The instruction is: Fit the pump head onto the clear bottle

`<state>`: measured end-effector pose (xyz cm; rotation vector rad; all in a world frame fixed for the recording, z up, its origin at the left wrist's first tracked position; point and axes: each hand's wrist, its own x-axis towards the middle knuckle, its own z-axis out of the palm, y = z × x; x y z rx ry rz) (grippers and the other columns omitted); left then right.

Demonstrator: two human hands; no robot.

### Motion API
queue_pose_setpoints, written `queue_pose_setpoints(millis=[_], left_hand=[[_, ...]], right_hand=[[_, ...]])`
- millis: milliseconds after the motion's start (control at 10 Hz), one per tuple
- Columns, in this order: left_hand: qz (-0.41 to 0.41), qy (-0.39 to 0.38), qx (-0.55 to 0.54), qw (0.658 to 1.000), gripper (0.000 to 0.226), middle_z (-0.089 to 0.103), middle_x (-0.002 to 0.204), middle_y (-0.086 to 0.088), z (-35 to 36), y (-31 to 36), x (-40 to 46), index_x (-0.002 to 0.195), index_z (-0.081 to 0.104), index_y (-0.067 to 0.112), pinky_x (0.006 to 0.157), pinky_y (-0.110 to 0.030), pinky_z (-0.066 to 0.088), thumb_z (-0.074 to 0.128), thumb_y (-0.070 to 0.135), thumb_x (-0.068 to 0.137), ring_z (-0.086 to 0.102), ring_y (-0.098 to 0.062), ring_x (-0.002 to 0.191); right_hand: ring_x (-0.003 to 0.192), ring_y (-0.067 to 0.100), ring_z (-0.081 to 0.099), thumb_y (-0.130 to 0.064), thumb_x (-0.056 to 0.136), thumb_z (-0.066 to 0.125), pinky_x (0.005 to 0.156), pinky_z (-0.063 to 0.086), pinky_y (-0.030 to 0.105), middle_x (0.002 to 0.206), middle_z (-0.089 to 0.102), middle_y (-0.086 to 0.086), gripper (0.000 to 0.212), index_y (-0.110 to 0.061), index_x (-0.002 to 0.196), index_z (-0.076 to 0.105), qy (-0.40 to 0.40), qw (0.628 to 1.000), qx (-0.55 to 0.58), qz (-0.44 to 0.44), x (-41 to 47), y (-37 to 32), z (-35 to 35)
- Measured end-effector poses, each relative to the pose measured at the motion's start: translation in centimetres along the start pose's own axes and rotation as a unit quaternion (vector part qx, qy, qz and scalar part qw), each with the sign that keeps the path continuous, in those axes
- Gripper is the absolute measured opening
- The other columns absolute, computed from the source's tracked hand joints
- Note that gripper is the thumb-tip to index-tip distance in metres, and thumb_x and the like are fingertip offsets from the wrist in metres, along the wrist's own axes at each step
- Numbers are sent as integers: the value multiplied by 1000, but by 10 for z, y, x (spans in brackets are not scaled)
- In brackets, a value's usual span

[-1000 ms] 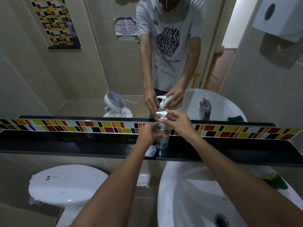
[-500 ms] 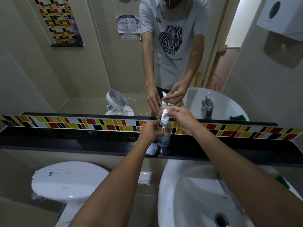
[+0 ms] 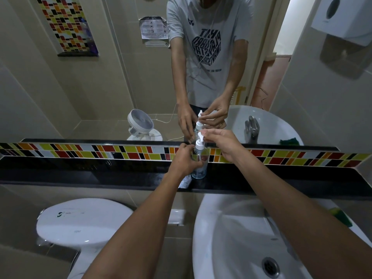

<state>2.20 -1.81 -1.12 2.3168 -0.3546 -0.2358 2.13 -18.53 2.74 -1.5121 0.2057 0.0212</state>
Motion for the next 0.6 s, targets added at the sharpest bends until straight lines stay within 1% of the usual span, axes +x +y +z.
queue_pose_setpoints(millis=[100,200,300,400,500,600], left_hand=[[3,6,-7,1000,81,55,146,-12,2,-1,-2,157,56,6,114,-46,57,87,29,86,65,-30,131],[14,-4,-32,999,85,52,147,-8,8,-5,-8,163,48,16,114,-47,56,85,32,88,63,-27,133],[8,-12,-97,995,98,48,155,-7,15,-16,-11,170,33,21,119,-43,54,85,28,88,57,-25,141],[-9,-33,-93,995,109,36,164,-8,18,-29,-13,174,21,21,125,-36,44,86,28,88,47,-28,153],[-25,-74,-71,994,119,20,173,-5,23,-43,-15,177,6,21,131,-48,42,84,42,90,42,-34,159],[-30,-89,26,995,115,9,180,-7,26,-62,-14,177,-1,17,131,-54,40,72,54,96,43,-36,161]], right_hand=[[91,14,73,-19,93,74,81,58,20,106,80,9,27,-1,113,77,5,1000,-5,-7,-1,0,0],[94,16,74,-19,93,74,77,59,18,111,80,13,27,-1,113,78,17,999,-30,-20,-3,-2,1],[94,14,75,-22,93,74,73,59,16,108,80,11,23,-6,108,79,22,998,-52,-41,-5,-2,2],[93,11,75,-27,93,75,79,58,20,105,81,4,19,-14,105,80,27,996,-70,-49,-8,-2,2],[106,16,74,-31,91,76,97,57,31,111,80,1,33,-10,116,78,39,996,-55,-53,-12,-5,1],[109,12,74,-38,91,74,107,52,34,113,80,-3,39,-13,120,76,78,994,-39,-69,-17,-14,-7]])
